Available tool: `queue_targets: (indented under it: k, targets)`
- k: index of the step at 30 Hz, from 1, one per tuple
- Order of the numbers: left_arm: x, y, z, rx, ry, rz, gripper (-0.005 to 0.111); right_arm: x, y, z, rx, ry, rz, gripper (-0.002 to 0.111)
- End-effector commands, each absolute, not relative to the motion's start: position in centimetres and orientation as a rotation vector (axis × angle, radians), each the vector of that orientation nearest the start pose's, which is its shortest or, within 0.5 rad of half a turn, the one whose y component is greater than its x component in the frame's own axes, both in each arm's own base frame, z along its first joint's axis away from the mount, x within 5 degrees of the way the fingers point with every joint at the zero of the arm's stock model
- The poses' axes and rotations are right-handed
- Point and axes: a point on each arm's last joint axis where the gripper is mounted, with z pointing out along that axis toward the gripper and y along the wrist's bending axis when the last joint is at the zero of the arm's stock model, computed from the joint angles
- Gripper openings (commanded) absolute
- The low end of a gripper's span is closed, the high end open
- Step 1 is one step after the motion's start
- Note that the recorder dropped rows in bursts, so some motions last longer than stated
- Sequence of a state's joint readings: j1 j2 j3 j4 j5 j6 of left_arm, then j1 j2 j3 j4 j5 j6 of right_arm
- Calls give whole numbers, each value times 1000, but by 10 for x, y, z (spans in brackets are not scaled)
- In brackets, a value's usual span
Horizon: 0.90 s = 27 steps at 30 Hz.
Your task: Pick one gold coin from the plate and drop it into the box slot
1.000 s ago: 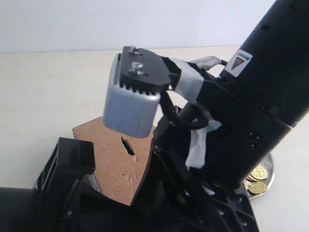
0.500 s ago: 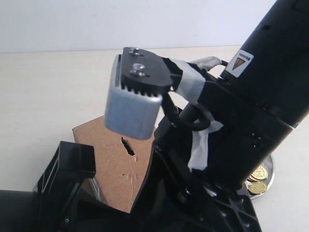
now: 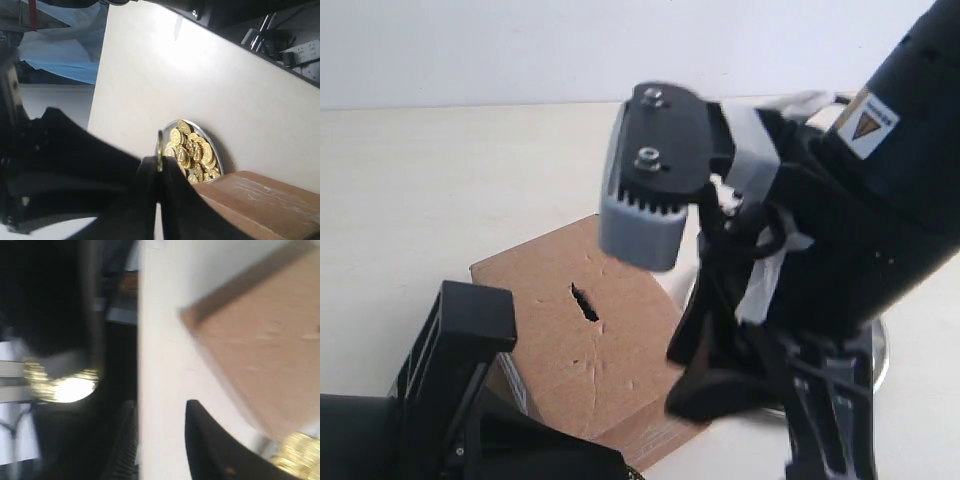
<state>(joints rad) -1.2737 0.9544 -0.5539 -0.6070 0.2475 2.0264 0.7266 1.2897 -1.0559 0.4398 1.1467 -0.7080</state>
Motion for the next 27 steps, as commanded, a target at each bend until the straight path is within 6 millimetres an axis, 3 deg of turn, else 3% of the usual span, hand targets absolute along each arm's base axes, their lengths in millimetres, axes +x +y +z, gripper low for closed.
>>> queue_targets:
  k: [1,6,8,11,18,23,27]
  targets:
    - [55,-188,281,1925,600,-100,0,170,153,338,-1340,2155,169,31]
    - [82,-179,283,1823,796,-41,0,164,106,386,-827,2024,-75,31]
    - [92,-174,283,1828,801,34,0,153,90,398,-745,1993,-97,31]
    - [104,-169,280,1877,772,154,0,131,69,408,-692,1985,-91,31]
    - [125,-177,260,2298,609,299,0,94,31,407,-647,2117,-145,31]
    - [145,-192,257,2550,511,375,0,81,20,410,-661,2091,-151,31]
    - [164,-215,262,2563,494,398,0,75,15,411,-653,2073,-136,31]
